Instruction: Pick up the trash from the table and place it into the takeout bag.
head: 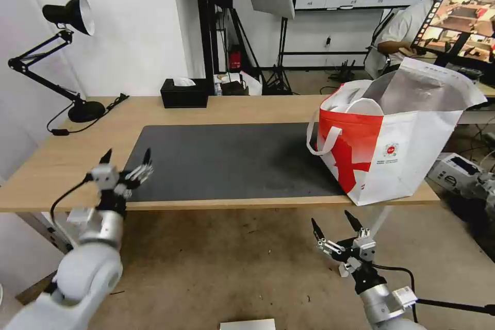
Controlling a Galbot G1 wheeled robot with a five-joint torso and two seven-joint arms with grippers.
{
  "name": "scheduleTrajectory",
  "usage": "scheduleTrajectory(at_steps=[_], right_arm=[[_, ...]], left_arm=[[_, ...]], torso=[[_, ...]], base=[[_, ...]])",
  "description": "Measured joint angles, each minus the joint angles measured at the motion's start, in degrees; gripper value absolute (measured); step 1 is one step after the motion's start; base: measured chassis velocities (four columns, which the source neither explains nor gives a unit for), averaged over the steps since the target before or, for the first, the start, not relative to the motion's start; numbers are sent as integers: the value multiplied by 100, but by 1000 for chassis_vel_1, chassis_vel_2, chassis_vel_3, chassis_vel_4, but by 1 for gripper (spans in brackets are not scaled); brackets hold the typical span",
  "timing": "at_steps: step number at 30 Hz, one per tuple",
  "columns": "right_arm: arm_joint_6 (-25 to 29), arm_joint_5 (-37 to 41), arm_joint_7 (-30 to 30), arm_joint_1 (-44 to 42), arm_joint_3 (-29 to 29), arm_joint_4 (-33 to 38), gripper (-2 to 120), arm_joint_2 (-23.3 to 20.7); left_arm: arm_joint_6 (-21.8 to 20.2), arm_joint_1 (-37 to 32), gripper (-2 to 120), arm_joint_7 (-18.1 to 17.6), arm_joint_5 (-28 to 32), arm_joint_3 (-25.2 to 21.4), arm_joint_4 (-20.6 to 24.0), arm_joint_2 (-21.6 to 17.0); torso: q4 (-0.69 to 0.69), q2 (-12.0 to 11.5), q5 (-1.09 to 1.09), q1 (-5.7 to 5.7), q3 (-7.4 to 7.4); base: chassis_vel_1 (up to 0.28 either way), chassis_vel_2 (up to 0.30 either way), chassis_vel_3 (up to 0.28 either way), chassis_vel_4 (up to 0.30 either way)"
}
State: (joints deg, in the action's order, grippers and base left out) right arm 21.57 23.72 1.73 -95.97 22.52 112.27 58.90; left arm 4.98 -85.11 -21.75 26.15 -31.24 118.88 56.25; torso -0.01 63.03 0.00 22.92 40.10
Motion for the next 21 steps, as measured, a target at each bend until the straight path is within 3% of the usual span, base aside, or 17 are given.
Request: scheduleTrajectory(at_steps=[8, 10, 13, 16, 21], right_arm=[[0, 0, 0, 0, 0, 0, 100, 0], [0, 0, 0, 0, 0, 0, 100, 0], [0, 0, -1, 0, 0, 0, 100, 0], [0, 0, -1, 0, 0, 0, 100, 0], [0, 0, -1, 0, 0, 0, 100, 0]], left_arm=[[363, -1053, 100, 392, -471, -282, -91, 718], [414, -1123, 100, 448, -485, -285, -118, 754], [656, -1347, 100, 882, -495, -300, -240, 874], [764, -1419, 100, 1051, -514, -284, -300, 934], [785, -1430, 100, 1088, -548, -262, -316, 971]], torso=[[1, 0, 0, 0, 0], [2, 0, 1, -1, 0], [1, 0, 0, 0, 0], [1, 0, 1, 0, 0], [1, 0, 0, 0, 0]], base=[[0, 0, 0, 0], [0, 0, 0, 0], [0, 0, 0, 0], [0, 0, 0, 0], [0, 0, 0, 0]])
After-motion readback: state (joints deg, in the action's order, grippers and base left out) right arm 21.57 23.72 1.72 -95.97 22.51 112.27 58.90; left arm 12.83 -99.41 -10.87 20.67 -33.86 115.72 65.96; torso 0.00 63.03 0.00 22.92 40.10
